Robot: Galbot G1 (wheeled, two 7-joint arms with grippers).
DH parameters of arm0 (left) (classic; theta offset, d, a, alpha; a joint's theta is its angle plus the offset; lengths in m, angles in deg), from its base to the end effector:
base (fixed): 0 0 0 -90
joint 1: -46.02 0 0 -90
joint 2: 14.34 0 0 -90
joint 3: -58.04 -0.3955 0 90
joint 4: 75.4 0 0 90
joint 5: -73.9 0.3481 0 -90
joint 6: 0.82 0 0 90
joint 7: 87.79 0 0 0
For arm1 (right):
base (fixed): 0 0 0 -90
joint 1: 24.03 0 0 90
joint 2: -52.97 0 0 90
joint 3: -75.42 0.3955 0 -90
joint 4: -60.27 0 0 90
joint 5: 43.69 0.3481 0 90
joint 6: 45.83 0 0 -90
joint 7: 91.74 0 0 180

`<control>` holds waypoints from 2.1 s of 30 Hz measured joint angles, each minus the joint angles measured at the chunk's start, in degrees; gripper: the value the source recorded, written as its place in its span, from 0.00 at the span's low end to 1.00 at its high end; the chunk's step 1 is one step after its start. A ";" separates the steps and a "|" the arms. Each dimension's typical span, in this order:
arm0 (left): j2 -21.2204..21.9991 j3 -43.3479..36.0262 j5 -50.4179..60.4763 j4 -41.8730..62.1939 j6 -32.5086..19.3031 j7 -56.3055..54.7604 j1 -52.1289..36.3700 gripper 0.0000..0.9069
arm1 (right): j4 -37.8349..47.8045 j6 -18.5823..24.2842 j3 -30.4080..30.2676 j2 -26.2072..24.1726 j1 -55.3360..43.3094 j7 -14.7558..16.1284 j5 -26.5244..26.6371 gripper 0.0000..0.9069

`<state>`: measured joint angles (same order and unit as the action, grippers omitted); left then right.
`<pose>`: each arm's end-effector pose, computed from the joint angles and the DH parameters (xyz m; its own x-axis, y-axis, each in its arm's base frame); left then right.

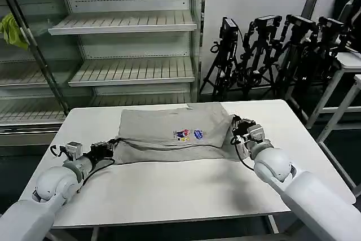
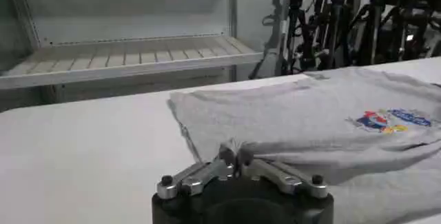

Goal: Fold and organize the clothes.

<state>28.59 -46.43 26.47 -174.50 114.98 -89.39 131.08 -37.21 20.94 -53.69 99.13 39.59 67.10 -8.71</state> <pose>0.3570 0.1908 -0.2650 -0.8733 0.2351 0.4267 0.2597 0.9657 -0.0007 0.4191 -0.0855 -0.2424 -0.9679 -0.0974 0.2317 -0.1786 0.9152 -0.3614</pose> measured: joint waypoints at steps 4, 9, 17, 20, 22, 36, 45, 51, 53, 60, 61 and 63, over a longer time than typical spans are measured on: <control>-0.35 0.56 0.60 0.79 -0.24 -0.08 -0.05 1.00 | 1.10 0.36 1.41 -0.22 0.61 0.04 -0.97 1.00; -0.95 1.65 0.83 0.73 -0.28 -0.25 0.89 1.00 | 0.79 0.09 4.14 -1.23 2.52 -0.28 -1.14 1.00; -2.79 6.15 -0.81 -3.86 0.88 -0.66 6.17 1.00 | -7.90 -2.29 11.58 -5.53 11.76 -1.31 1.34 1.00; -3.58 8.04 -2.07 -6.56 1.70 -1.00 9.15 1.00 | -12.05 -3.22 13.76 -6.71 16.50 -2.14 2.34 1.00; -3.84 8.75 -2.53 -8.24 2.15 -1.07 11.19 1.00 | -14.25 -3.75 14.66 -7.21 18.94 -2.66 2.83 1.00; -2.76 9.21 -2.98 -11.53 3.56 -1.22 15.36 1.00 | -19.47 -5.03 16.08 -5.42 27.29 -4.26 3.24 1.00; -2.31 8.97 -2.69 -11.22 3.54 -0.97 15.46 1.00 | -18.12 -4.59 15.01 -2.55 28.40 -3.78 1.86 1.00; -1.80 8.48 -2.31 -10.75 3.47 -0.78 15.53 1.00 | -16.81 -4.06 14.66 -1.04 28.88 -3.34 0.79 1.00; -1.60 8.21 -2.07 -10.53 3.34 -0.65 15.37 1.00 | -16.37 -3.90 14.59 -0.60 29.08 -3.17 0.47 1.00; -1.07 7.33 -1.37 -9.93 3.10 -0.43 14.74 0.52 | -15.07 -3.18 14.53 0.58 29.63 -2.59 -0.71 1.00; -1.07 7.31 -1.35 -9.93 3.08 -0.39 14.73 0.40 | -14.93 -3.09 14.55 0.70 29.66 -2.51 -0.88 0.99; -1.07 7.29 -1.27 -9.93 3.02 -0.34 14.76 0.36 | -14.61 -2.86 14.60 0.90 29.71 -2.27 -1.25 0.97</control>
<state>27.52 -39.14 25.20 -184.43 118.00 -89.73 145.84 -51.83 18.08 -39.08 100.03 69.31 64.84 -9.96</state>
